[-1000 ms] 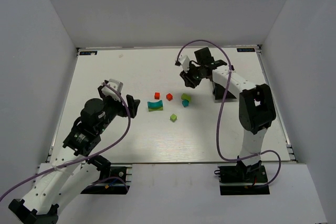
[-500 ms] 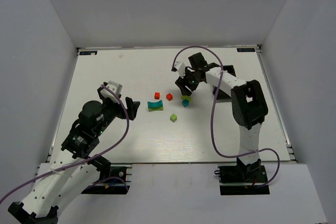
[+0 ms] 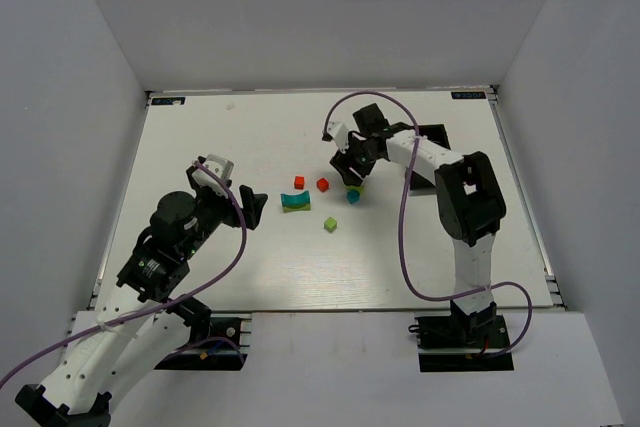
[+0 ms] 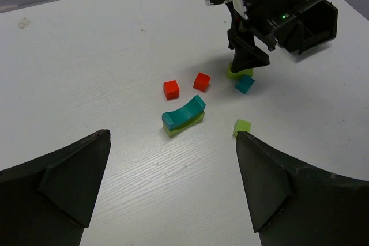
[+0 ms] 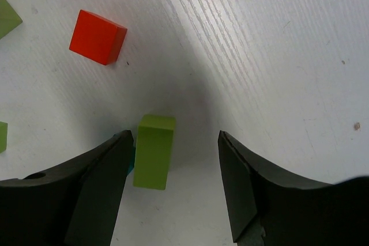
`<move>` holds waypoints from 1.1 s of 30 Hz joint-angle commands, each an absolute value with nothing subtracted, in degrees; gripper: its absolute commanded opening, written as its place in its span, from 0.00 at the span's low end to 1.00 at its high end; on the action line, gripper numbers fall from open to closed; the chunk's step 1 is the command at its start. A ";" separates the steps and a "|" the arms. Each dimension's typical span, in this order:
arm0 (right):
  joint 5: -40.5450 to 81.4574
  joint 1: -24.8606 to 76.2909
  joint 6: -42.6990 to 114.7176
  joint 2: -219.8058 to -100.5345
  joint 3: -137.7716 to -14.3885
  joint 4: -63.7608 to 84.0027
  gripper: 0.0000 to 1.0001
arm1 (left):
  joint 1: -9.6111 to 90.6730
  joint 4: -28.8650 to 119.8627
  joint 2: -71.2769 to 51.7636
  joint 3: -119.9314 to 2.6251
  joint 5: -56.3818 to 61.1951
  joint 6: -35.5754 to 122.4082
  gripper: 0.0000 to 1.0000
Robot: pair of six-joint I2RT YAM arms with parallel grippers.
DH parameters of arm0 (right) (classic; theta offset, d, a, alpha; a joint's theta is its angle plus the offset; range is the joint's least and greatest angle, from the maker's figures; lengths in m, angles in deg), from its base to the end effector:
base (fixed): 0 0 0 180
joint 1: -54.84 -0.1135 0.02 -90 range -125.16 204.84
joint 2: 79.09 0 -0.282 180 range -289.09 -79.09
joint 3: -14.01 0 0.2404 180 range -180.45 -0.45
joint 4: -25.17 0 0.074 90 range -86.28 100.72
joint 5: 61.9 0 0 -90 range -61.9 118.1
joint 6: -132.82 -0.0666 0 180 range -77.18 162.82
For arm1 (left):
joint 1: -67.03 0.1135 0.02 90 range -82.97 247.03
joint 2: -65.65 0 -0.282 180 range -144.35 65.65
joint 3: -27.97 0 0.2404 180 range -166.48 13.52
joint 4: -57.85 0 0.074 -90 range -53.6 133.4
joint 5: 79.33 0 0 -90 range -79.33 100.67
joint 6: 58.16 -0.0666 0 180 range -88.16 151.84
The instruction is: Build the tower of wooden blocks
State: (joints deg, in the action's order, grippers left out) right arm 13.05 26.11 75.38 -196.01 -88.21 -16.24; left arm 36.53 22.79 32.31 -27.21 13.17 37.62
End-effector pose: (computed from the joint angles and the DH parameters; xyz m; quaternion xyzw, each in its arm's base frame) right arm 0.3927 0.2350 0.1891 -0.5162 0.7964 0.1155 0.2930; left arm 0.1259 -0.0708 0.3258 0.1545 0.7684 -0.1771 0.5953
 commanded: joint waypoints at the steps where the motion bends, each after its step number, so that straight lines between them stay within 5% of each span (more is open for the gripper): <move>1: 12.89 25.75 75.96 -197.56 -90.80 -17.41 0.67 | 36.36 22.57 32.34 -26.91 12.60 37.29 1.00; 25: 14.12 25.75 79.65 -198.62 -93.35 -25.05 0.56 | 36.36 22.57 32.34 -26.91 12.07 37.29 1.00; 33: 13.60 25.75 80.26 -199.85 -94.31 -26.46 0.34 | 36.36 22.57 32.34 -26.91 12.07 37.29 1.00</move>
State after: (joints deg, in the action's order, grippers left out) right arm 14.10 25.87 79.71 -199.34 -92.17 -24.59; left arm 36.53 22.79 32.31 -27.19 12.93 37.62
